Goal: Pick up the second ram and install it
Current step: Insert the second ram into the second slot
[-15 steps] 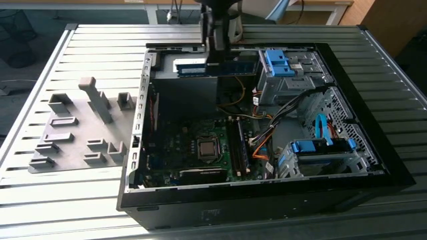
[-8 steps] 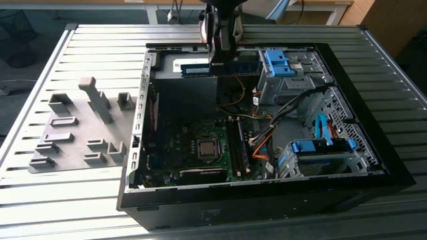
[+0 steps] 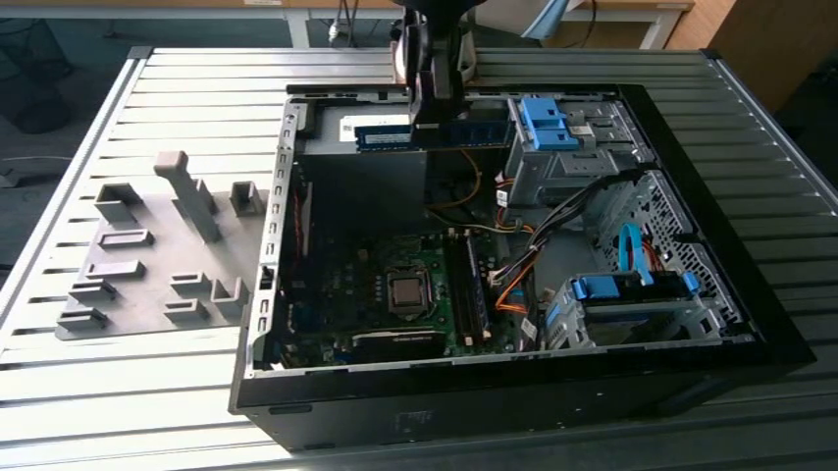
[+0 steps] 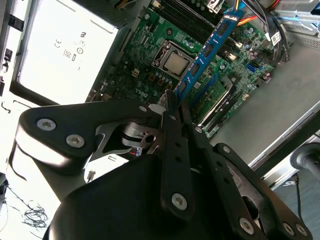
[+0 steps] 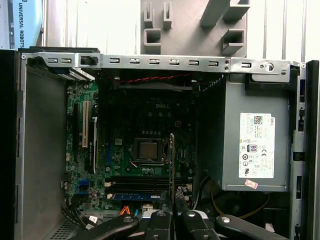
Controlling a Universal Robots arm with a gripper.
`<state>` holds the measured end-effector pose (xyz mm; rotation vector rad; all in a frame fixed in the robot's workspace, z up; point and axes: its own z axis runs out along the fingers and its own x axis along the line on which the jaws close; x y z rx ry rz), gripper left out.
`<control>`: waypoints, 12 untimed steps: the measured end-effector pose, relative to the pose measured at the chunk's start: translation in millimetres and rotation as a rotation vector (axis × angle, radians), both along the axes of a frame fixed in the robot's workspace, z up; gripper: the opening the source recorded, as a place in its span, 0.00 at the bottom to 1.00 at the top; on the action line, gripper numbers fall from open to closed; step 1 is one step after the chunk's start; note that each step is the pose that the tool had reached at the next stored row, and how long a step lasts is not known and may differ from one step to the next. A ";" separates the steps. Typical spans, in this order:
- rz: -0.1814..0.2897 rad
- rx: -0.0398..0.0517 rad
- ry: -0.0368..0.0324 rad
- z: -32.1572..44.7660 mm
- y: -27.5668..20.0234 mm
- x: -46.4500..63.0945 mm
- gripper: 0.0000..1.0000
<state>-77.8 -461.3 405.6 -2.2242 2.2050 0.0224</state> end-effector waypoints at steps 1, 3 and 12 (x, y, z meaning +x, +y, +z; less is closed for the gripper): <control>0.000 -0.0006 0.0000 0.0 0.0 0.0 0.14; -0.003 -0.0027 0.0000 -0.1 0.0 0.1 0.14; -0.098 -0.0074 0.0003 -1.0 0.0 0.0 0.14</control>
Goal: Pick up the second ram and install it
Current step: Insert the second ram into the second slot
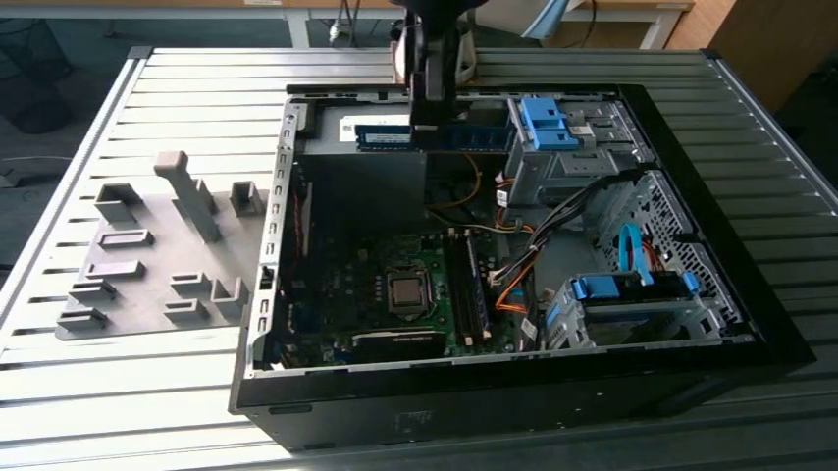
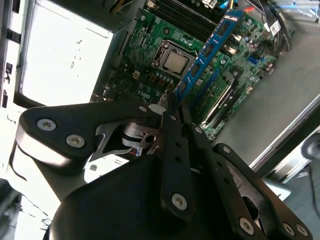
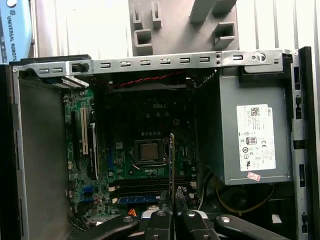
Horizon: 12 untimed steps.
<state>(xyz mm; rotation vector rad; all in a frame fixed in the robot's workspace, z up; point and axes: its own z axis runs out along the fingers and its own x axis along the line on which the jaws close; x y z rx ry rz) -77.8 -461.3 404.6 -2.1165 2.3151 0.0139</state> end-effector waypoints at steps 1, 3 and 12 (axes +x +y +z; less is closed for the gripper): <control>-0.016 -0.0003 0.0000 -0.1 0.0 0.0 0.14; -0.049 -0.0010 -0.0001 -0.6 0.0 0.0 0.14; -0.190 -0.0065 -0.0003 -2.2 0.0 0.0 0.14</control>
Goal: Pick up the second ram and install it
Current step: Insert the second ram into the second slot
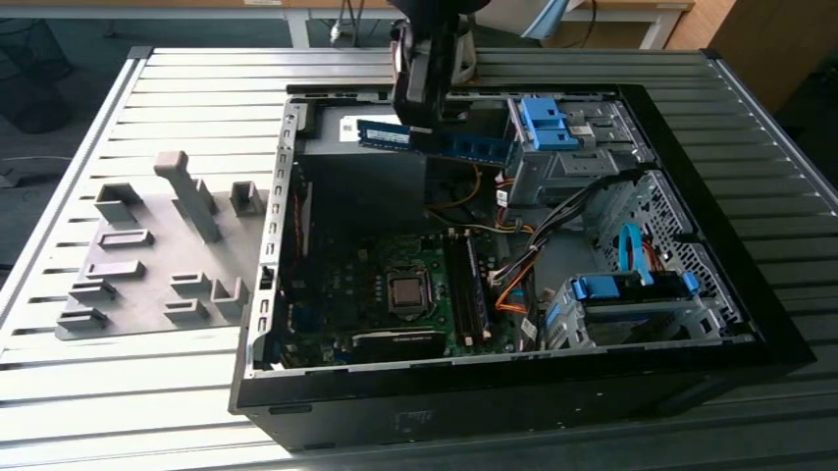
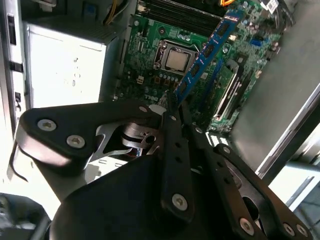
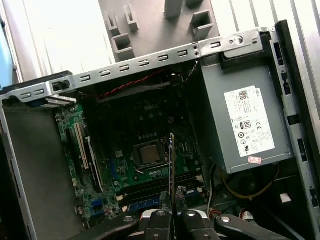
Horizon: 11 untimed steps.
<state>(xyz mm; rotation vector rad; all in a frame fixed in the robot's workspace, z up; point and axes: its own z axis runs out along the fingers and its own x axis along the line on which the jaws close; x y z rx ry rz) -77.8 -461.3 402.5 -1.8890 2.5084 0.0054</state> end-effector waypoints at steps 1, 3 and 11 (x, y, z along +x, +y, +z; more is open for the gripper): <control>-0.016 -0.0008 0.0000 -0.2 0.0 0.0 0.14; -0.047 -0.0023 0.0000 -0.5 0.0 0.0 0.14; -0.177 -0.0078 0.0001 -2.0 0.0 0.0 0.14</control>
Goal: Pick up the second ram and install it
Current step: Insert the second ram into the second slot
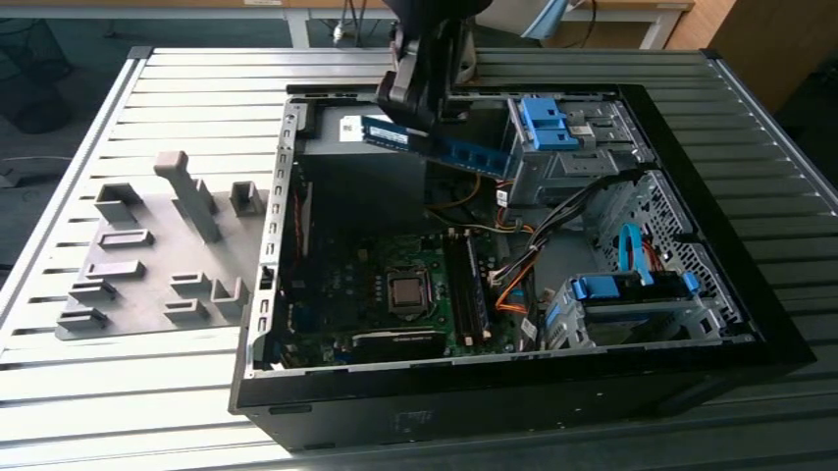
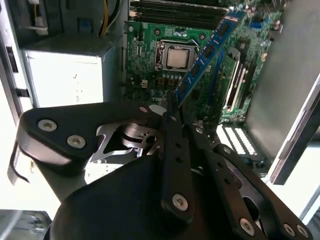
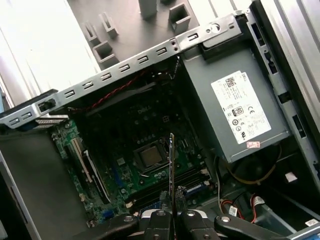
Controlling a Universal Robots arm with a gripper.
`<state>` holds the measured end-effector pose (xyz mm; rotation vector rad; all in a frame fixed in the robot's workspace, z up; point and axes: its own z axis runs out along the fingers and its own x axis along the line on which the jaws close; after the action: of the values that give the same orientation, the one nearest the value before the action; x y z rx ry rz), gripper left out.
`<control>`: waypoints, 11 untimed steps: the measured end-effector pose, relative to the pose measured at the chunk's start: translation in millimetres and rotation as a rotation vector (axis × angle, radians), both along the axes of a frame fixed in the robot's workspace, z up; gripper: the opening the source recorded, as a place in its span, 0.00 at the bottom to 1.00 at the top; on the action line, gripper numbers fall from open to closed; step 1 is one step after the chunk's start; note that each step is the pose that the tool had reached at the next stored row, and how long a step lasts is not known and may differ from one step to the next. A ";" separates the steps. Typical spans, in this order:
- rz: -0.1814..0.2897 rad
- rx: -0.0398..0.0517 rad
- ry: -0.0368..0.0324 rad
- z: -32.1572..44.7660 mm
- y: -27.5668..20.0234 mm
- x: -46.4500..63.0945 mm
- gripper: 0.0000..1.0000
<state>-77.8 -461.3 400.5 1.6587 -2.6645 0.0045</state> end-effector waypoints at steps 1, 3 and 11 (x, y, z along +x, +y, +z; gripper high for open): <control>-0.016 -0.0006 0.0000 -0.2 0.0 0.0 0.14; -0.050 -0.0018 0.0000 -0.6 0.0 0.0 0.14; -0.183 -0.0064 0.0000 -2.2 0.0 0.0 0.14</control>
<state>-77.8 -461.3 398.3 1.4071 -2.8014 0.0125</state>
